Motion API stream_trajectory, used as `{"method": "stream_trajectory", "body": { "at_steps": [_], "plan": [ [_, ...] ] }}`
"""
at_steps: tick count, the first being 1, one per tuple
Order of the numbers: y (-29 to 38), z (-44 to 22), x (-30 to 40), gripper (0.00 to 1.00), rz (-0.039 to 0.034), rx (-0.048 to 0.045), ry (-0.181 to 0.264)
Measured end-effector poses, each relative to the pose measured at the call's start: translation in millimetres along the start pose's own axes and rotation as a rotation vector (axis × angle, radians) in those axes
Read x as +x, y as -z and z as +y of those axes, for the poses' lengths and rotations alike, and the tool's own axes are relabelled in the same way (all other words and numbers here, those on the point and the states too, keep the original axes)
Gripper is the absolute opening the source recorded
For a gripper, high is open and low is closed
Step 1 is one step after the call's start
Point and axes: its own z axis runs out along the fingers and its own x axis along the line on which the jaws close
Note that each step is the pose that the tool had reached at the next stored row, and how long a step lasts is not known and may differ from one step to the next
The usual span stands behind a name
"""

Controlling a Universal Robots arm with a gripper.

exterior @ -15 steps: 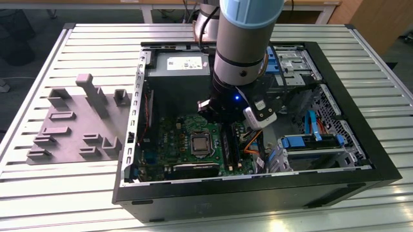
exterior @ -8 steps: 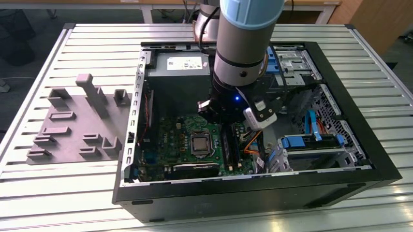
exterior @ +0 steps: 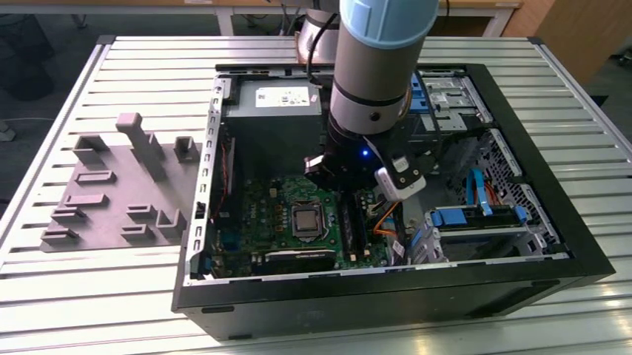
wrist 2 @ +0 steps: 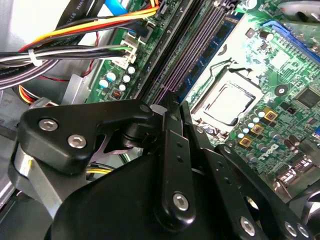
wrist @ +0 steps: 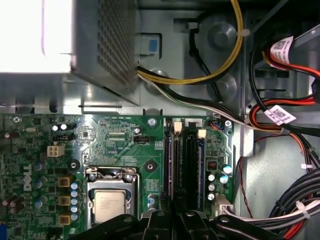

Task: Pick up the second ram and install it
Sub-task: 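Insert the second ram into the second slot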

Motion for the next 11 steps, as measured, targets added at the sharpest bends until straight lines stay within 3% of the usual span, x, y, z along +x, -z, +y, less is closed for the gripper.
{"method": "stream_trajectory", "body": {
  "at_steps": [11],
  "plan": [
    [-4.6,-0.2,-2.0,0.14,0.0001,0.0,-0.005]
  ]
}}
